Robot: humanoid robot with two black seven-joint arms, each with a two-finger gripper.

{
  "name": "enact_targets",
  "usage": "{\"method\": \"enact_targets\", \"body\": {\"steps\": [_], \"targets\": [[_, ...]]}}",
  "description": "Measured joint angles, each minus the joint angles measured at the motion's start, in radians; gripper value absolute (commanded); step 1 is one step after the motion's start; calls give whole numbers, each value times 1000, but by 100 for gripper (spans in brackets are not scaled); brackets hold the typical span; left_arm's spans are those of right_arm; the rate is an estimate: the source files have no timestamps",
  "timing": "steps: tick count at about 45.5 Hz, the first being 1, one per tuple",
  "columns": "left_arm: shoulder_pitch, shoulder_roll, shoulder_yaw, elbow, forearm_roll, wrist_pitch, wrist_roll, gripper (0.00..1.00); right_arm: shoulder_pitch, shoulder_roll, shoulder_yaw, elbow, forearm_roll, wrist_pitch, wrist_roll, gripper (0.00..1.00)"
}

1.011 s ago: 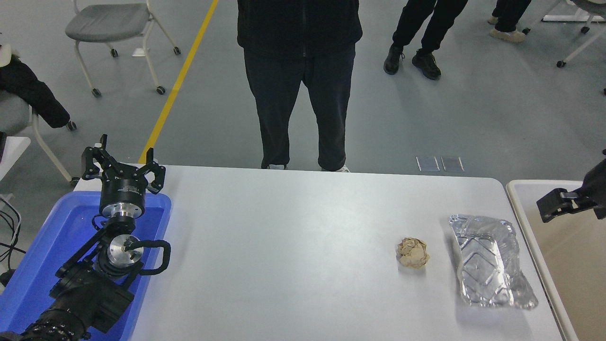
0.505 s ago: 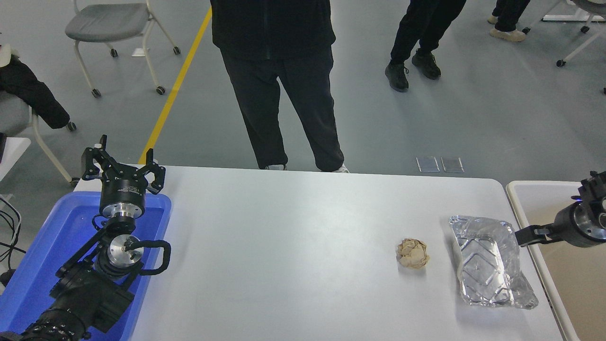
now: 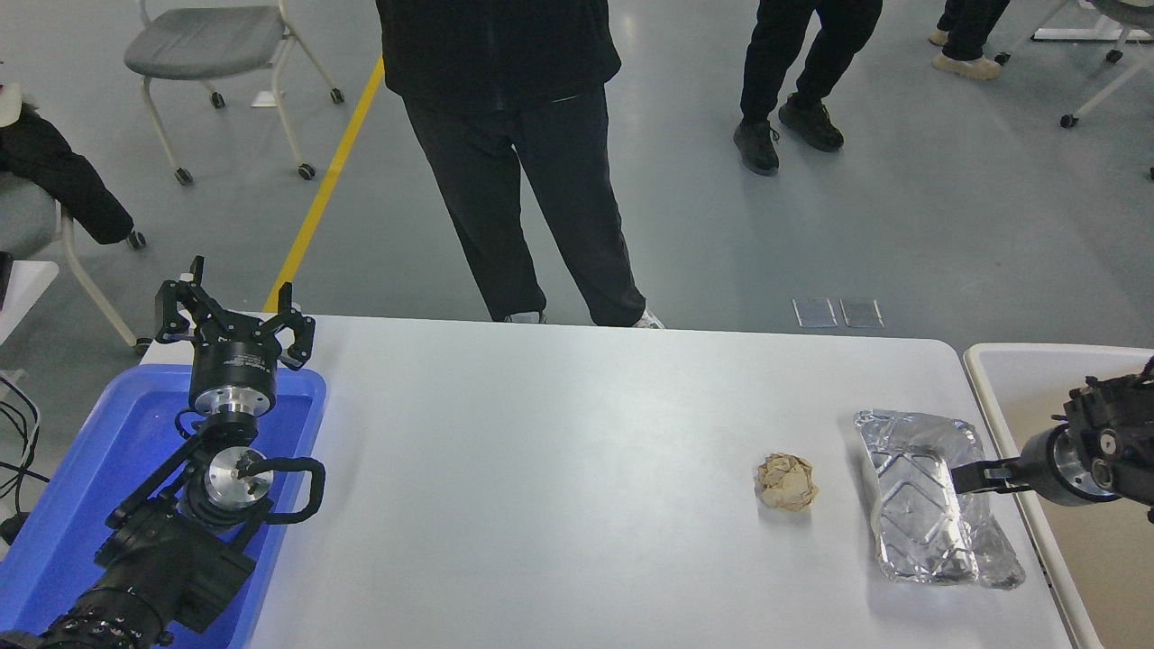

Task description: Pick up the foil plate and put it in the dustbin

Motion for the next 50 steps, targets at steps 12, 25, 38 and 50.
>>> {"method": "enact_targets", "body": {"steps": [12,25,38,50], "targets": [[0,0,0,0,0,0,1,99,-43,17,16,-24,4,-32,0,100],[0,0,0,0,0,0,1,99,-76,44,25,-46,7,-68,0,75],[0,0,0,0,0,0,0,99,-91,56,25,-55,7,-84,1,27],[0,0,0,0,0,0,0,99,-106,60,18,-60,6,-102,1,0]]}}
